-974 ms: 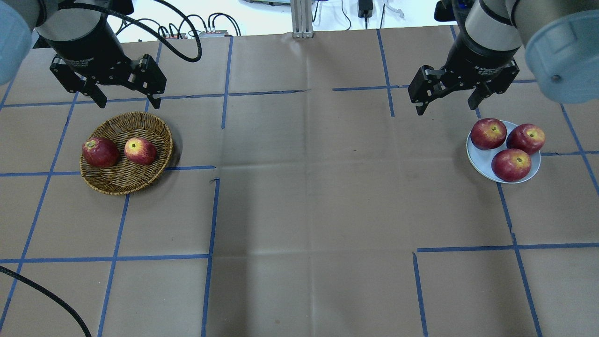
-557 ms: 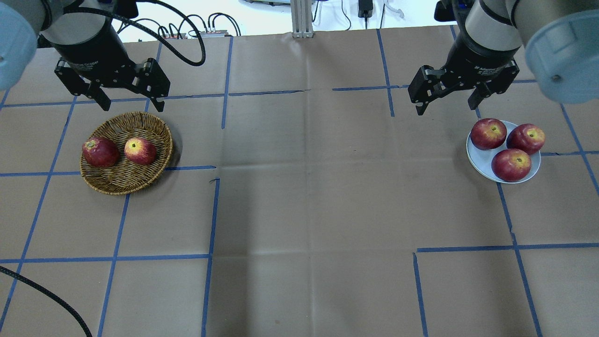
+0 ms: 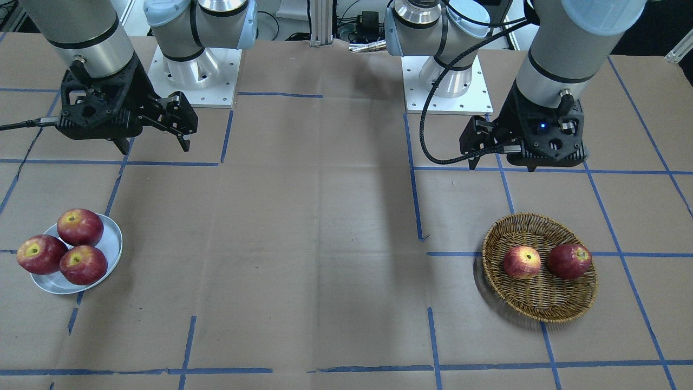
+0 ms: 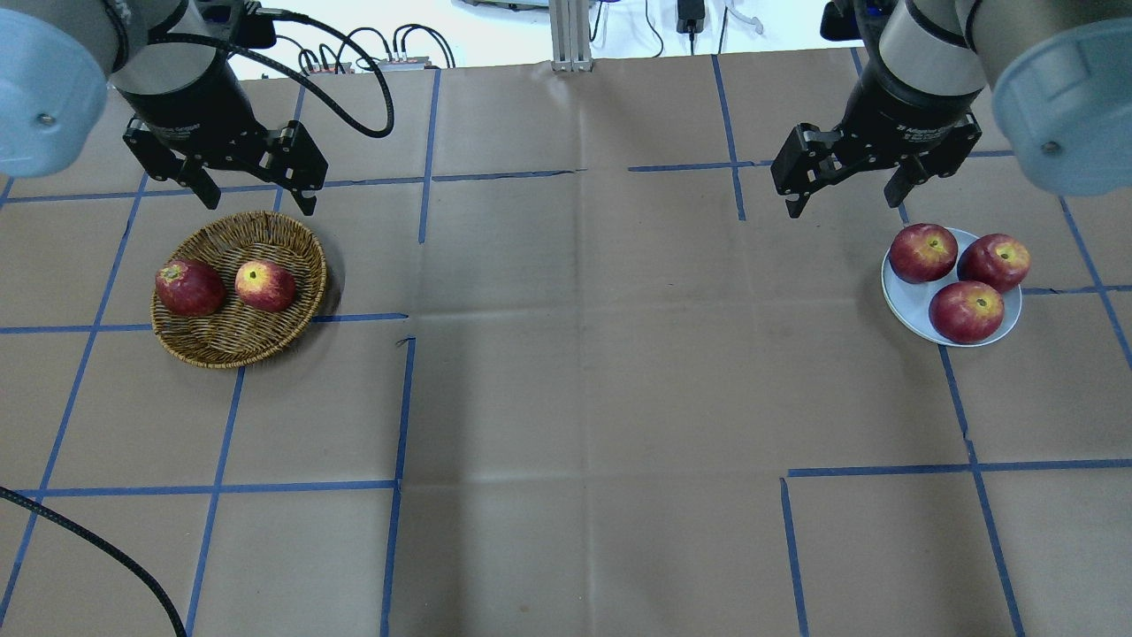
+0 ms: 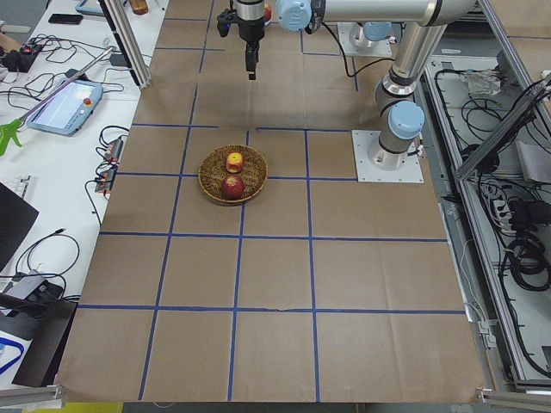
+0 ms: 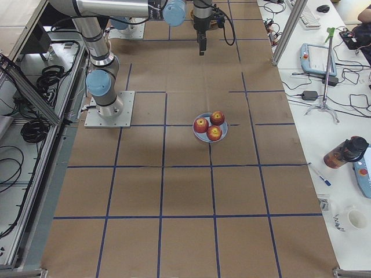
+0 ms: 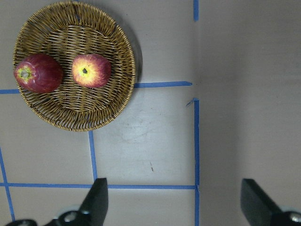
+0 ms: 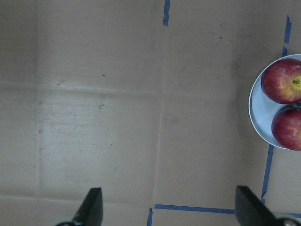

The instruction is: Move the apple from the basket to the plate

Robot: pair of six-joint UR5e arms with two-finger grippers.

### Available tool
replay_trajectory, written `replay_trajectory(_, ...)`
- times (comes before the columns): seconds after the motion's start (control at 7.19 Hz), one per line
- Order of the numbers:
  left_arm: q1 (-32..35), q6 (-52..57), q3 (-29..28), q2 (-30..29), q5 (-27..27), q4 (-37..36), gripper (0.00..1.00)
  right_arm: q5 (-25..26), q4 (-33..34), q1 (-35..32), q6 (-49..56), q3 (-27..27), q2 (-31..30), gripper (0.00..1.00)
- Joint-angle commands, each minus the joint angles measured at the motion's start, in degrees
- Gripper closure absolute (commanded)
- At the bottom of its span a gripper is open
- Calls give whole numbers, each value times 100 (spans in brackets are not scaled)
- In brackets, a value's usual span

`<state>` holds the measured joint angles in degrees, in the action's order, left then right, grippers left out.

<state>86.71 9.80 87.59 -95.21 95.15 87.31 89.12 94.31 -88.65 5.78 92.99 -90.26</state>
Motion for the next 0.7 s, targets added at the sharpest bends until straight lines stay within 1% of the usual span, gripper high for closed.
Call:
replay_trajectory(0.0,-66,688,30,-479,47,-912,1,0,0,-3,-7,0,0,0)
replay_trajectory(0.14,-276,708,118,-725,39,-1214,1,0,0,-12,-7,0,0,0)
replay_trajectory(0.28,-774,856,162,-875,-40,-1217,2,0,0,-3,-7,0,0,0)
replay_trajectory(0.42,-1214,1214,432,-981,-14,-1339,5,0,0,-12,-7,0,0,0)
replay_trajectory(0.56,-1479,1287,1035,-1130,-14,-2297,5,0,0,-3,2,0,0,0)
